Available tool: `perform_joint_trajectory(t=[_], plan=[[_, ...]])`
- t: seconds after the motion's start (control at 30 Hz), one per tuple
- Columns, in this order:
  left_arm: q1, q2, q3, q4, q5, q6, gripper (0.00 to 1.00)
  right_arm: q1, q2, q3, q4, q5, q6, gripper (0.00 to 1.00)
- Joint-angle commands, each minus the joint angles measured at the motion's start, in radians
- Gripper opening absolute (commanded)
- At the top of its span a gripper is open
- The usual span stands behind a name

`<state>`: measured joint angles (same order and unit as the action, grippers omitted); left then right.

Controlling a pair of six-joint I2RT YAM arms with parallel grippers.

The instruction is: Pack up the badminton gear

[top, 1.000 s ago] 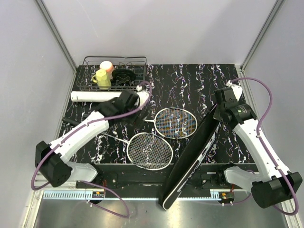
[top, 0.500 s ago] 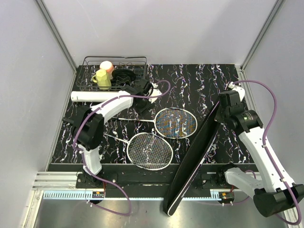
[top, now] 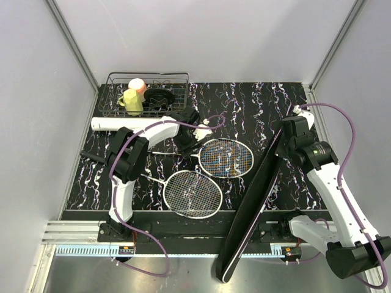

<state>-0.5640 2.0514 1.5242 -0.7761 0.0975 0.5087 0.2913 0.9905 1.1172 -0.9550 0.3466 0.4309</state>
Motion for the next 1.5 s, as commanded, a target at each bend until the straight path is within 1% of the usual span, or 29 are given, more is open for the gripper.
perform_joint_trajectory(t=[0.0,0.13,0.33,0.43,0.47,0.53,0.57,0.6,0.63,0.67,0.7,0.73,0.77,0.87,0.9,0.93,0.97,1.03,1.07,1.1,1.13,1.17,1.23,1.27,1.3,1.33,1.37,1.4,1.47], plan=[[0.003,-0.007,-0.007,0.015,0.067,0.033,0.68,-0.007,0.037,0.012,0.085,0.049,0.032,0.0],[0.001,0.003,-0.03,0.038,0.051,0.037,0.65,-0.035,0.092,0.009,0.145,0.069,0.106,0.0],[-0.014,0.021,-0.081,0.109,-0.021,0.045,0.57,-0.145,0.172,0.058,0.197,0.003,0.082,0.0],[-0.027,0.03,-0.105,0.147,-0.05,0.05,0.46,-0.188,0.174,0.079,0.206,0.002,0.068,0.0],[-0.034,0.035,-0.108,0.152,-0.076,0.05,0.36,-0.196,0.175,0.085,0.208,0.006,0.066,0.0],[-0.043,0.035,-0.119,0.178,-0.096,0.048,0.27,-0.214,0.175,0.084,0.214,0.021,0.071,0.0],[-0.05,0.032,-0.131,0.193,-0.146,0.048,0.17,-0.219,0.184,0.076,0.223,0.022,0.071,0.0],[-0.056,0.023,-0.143,0.24,-0.177,0.047,0.1,-0.224,0.188,0.073,0.228,0.022,0.072,0.0],[-0.069,0.0,-0.156,0.267,-0.212,0.047,0.07,-0.233,0.195,0.069,0.228,0.017,0.08,0.0],[-0.076,-0.013,-0.17,0.291,-0.278,0.047,0.06,-0.236,0.198,0.056,0.236,0.014,0.081,0.0],[-0.082,-0.026,-0.174,0.314,-0.315,0.047,0.0,-0.238,0.197,0.047,0.243,0.011,0.085,0.0],[-0.091,-0.052,-0.177,0.364,-0.356,0.042,0.0,-0.244,0.197,0.037,0.249,0.006,0.089,0.0],[-0.093,-0.066,-0.179,0.386,-0.43,0.036,0.0,-0.245,0.192,0.018,0.257,0.006,0.091,0.0],[-0.103,-0.125,-0.179,0.454,-0.536,0.018,0.0,-0.264,0.192,-0.01,0.274,-0.004,0.109,0.0],[-0.106,-0.144,-0.183,0.478,-0.541,0.017,0.0,-0.268,0.194,-0.014,0.277,-0.012,0.12,0.0],[-0.115,-0.183,-0.194,0.503,-0.55,0.02,0.0,-0.273,0.197,-0.014,0.28,-0.024,0.126,0.0],[-0.125,-0.201,-0.222,0.535,-0.599,0.03,0.0,-0.279,0.204,-0.016,0.288,-0.027,0.134,0.0],[-0.149,-0.247,-0.246,0.633,-0.66,0.051,0.0,-0.285,0.212,-0.013,0.291,-0.031,0.16,0.0],[-0.158,-0.26,-0.268,0.67,-0.726,0.082,0.0,-0.285,0.226,-0.007,0.298,-0.037,0.163,0.0],[-0.168,-0.282,-0.275,0.737,-0.755,0.096,0.0,-0.285,0.234,-0.002,0.302,-0.043,0.166,0.0],[-0.18,-0.296,-0.282,0.764,-0.774,0.108,0.0,-0.285,0.243,0.003,0.305,-0.057,0.173,0.0],[-0.186,-0.309,-0.292,0.796,-0.806,0.125,0.0,-0.314,0.263,0.016,0.309,-0.055,0.181,0.0],[-0.212,-0.352,-0.295,0.837,-0.823,0.136,0.0,-0.327,0.286,0.038,0.311,-0.058,0.187,0.0],[-0.226,-0.365,-0.309,0.856,-0.841,0.164,0.0,-0.328,0.315,0.065,0.312,-0.057,0.187,0.0],[-0.24,-0.39,-0.324,0.93,-0.854,0.189,0.0,-0.33,0.327,0.079,0.312,-0.054,0.187,0.0],[-0.275,-0.401,-0.341,0.967,-0.87,0.22,0.0,-0.33,0.339,0.105,0.315,-0.046,0.187,0.0],[-0.29,-0.408,-0.369,0.997,-0.892,0.273,0.0,-0.33,0.367,0.119,0.324,-0.041,0.19,0.0],[-0.304,-0.418,-0.38,1.036,-0.898,0.293,0.0,-0.33,0.381,0.134,0.331,-0.037,0.19,0.0],[-0.338,-0.416,-0.381,1.04,-0.92,0.312,0.0,-0.331,0.425,0.187,0.328,-0.031,0.192,0.0]])
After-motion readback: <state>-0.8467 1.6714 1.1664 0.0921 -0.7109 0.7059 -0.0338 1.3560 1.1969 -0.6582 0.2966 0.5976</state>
